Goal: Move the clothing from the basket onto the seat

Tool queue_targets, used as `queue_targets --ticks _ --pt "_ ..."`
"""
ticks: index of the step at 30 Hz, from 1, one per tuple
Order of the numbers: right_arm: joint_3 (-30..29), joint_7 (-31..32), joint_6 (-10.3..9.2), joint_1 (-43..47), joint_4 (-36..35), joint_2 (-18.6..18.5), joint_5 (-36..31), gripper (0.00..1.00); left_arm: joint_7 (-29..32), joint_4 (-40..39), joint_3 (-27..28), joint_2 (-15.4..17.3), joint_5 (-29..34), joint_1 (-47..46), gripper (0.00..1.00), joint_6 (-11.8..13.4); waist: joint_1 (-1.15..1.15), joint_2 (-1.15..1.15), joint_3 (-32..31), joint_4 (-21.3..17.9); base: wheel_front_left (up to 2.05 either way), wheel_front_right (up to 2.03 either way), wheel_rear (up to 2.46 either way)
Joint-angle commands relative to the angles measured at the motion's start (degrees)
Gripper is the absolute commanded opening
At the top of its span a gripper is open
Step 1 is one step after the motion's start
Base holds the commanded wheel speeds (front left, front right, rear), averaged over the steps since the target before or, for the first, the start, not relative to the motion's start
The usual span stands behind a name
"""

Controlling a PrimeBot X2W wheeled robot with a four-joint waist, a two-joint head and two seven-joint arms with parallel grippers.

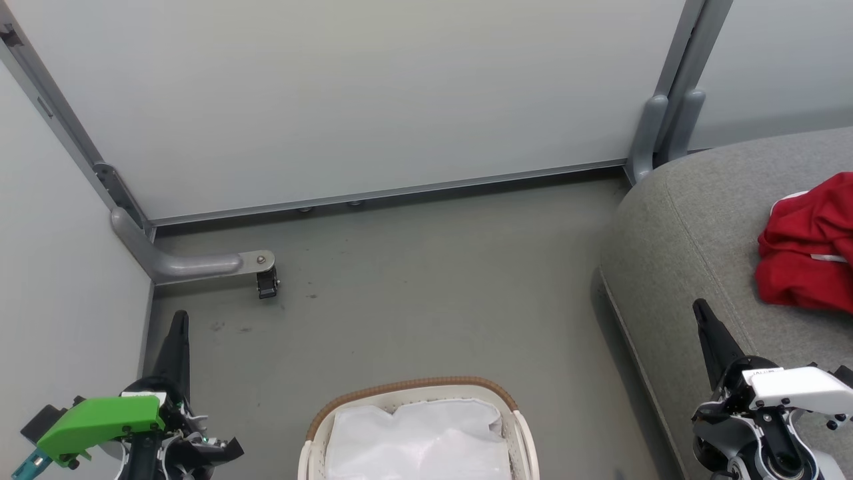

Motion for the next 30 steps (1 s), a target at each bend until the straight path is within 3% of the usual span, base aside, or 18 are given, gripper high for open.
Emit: queue_targets --ticks 1,30 --pt "-0.11 0.19 0.0 -0.43 -0.15 -0.34 0.18 0.0 0.18 -0.1 0.14 0.33 -0.17 -0.63 0.0 -0.32 0.0 0.0 0.0 0.0 0.0 0.0 0.0" --pt "-0.1 0.18 0.0 -0.42 -0.15 -0.33 0.19 0.0 0.18 -0.1 0.13 0.33 -0.18 -0.63 0.0 -0.32 0.0 0.0 0.0 0.0 0.0 0.0 0.0"
